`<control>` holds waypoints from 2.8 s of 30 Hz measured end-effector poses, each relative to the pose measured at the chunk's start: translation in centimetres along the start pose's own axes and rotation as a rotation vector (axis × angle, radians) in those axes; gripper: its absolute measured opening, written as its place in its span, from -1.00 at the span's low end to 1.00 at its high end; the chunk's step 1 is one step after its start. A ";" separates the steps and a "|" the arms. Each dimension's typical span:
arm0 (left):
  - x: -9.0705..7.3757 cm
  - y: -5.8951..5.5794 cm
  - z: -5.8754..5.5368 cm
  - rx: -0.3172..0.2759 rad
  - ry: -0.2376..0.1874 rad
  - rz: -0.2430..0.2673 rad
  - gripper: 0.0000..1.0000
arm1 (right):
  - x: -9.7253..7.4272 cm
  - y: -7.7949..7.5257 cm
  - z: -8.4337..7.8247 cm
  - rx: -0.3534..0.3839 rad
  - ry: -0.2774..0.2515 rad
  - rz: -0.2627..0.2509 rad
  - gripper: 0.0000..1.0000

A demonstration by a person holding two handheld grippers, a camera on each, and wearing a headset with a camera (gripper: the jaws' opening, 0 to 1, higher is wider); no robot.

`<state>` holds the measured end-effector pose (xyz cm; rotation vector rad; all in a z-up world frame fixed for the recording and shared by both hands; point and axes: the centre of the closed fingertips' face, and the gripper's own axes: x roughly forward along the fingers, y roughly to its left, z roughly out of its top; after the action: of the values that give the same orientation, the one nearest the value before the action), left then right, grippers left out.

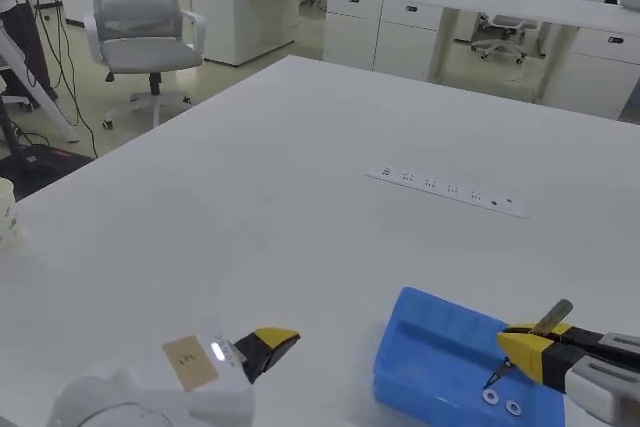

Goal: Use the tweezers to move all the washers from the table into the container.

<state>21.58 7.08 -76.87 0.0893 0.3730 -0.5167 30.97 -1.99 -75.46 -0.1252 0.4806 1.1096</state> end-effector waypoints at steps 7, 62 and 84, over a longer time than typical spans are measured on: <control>0.0 0.0 0.0 0.000 0.002 -0.001 0.47 | -0.3 1.8 -0.2 -0.014 0.001 0.021 -0.94; 0.1 0.0 -0.5 0.018 0.031 0.003 0.44 | 2.9 4.5 -7.0 -0.076 0.105 0.103 -0.95; 0.0 0.0 -0.4 0.018 0.024 0.003 0.44 | 1.9 4.6 -6.2 0.037 0.062 0.094 -0.96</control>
<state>21.47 7.13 -77.25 0.1140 0.3919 -0.5168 25.72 -0.39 -81.15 -0.1054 0.5671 1.1907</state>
